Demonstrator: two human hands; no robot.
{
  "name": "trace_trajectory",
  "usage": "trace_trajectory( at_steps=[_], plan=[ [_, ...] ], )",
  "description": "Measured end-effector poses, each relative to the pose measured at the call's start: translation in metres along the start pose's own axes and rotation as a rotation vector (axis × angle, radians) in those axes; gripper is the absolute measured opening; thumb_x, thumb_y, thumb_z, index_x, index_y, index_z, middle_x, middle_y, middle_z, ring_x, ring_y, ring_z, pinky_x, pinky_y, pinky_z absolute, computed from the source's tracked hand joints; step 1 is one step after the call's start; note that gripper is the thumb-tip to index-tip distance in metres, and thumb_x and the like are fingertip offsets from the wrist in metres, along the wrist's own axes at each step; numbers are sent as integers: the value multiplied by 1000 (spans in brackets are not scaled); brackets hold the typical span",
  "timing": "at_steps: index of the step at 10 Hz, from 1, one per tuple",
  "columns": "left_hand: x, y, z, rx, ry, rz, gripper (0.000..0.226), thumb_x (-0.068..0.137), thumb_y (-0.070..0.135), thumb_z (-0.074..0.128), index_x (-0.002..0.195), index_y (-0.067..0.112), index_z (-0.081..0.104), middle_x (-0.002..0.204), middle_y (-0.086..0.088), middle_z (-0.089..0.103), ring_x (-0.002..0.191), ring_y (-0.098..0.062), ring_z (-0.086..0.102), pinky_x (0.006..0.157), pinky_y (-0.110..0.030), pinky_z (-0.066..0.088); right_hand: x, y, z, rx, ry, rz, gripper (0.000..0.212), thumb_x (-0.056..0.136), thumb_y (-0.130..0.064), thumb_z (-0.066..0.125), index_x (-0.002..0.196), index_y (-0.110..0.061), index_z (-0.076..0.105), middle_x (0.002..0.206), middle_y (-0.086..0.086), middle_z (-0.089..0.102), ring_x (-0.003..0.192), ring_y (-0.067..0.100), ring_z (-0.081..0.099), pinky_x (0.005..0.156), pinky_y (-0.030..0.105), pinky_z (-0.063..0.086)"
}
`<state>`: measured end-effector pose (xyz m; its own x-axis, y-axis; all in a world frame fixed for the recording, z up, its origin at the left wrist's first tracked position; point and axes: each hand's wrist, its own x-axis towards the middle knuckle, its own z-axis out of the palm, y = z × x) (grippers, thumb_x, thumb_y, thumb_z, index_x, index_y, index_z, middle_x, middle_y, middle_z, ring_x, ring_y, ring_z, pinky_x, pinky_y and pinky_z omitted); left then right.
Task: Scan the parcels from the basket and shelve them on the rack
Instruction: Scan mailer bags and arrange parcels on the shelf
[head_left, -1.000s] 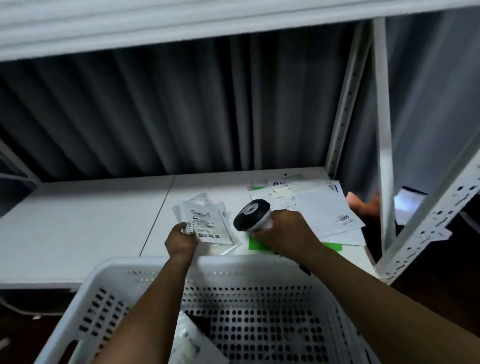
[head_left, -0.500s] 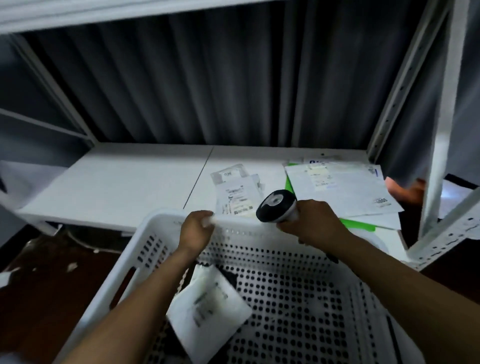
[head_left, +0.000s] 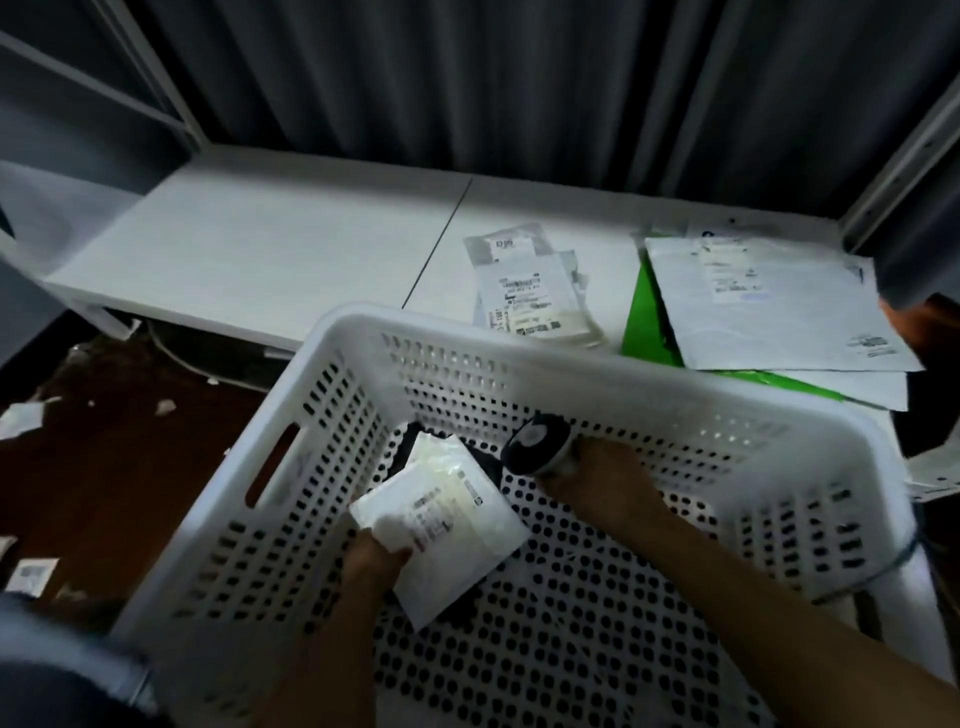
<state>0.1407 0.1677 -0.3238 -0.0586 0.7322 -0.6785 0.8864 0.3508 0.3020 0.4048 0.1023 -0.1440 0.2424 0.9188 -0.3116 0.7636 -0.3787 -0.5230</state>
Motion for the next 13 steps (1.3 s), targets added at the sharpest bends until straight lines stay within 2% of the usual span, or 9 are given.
trace_trajectory(
  at_steps=[1,2,3,4,6,8,9,12,13],
  plan=[
    [11,6,12,-30,45,3,44,98,19,52,136,-2,44,136,-15,49,126,-30,48,82,-14,43,16,8,24,18,-8,-9,31,92,-26,63,75,0,66,81,14,71,76,25,65,59,23,38],
    [81,-24,46,-79,50,5,71,82,59,39,126,4,49,130,-13,56,112,-29,55,91,-29,46,26,11,39,16,-33,-17,29,91,-22,64,68,-6,59,63,8,58,61,19,54,54,11,37],
    [33,-7,32,-227,144,-195,73,82,35,70,139,4,38,135,-20,48,122,-36,50,95,-35,43,31,15,46,44,-16,5,31,89,-20,66,66,0,59,63,13,59,58,22,53,54,11,35],
    [13,1,29,-293,130,-209,71,88,18,68,145,0,30,142,-23,43,129,-34,46,101,-36,40,32,17,46,67,-58,66,33,90,-22,65,75,8,64,73,22,65,68,31,61,53,18,34],
    [28,7,38,-648,76,-218,83,78,11,79,145,-2,32,145,-23,41,128,-37,47,103,-46,44,25,20,41,114,-28,78,40,89,-23,67,59,-11,44,57,10,49,51,16,42,52,18,35],
    [6,33,39,-833,-34,-84,28,84,-3,58,112,-1,62,94,-19,65,81,-29,62,74,-41,54,13,22,21,189,0,136,35,88,-28,68,62,-10,52,62,14,62,62,26,60,60,28,47],
    [-11,34,26,-892,55,-42,28,81,-6,56,108,-7,61,95,-23,64,86,-33,61,82,-48,52,6,13,2,234,9,154,31,89,-31,68,63,-16,57,57,2,60,54,12,58,57,21,47],
    [-123,63,-58,-673,223,465,23,92,-1,54,89,16,69,85,-6,69,83,-24,64,80,-35,50,-70,-15,-67,482,39,88,18,84,-24,74,77,-7,69,46,-2,62,40,9,57,44,19,45],
    [-161,75,-85,-744,208,543,18,92,2,55,100,10,69,92,-10,71,86,-28,66,79,-35,52,-107,-15,-89,555,86,23,11,84,-18,74,87,-8,72,61,6,69,51,13,61,51,22,50]
  ],
)
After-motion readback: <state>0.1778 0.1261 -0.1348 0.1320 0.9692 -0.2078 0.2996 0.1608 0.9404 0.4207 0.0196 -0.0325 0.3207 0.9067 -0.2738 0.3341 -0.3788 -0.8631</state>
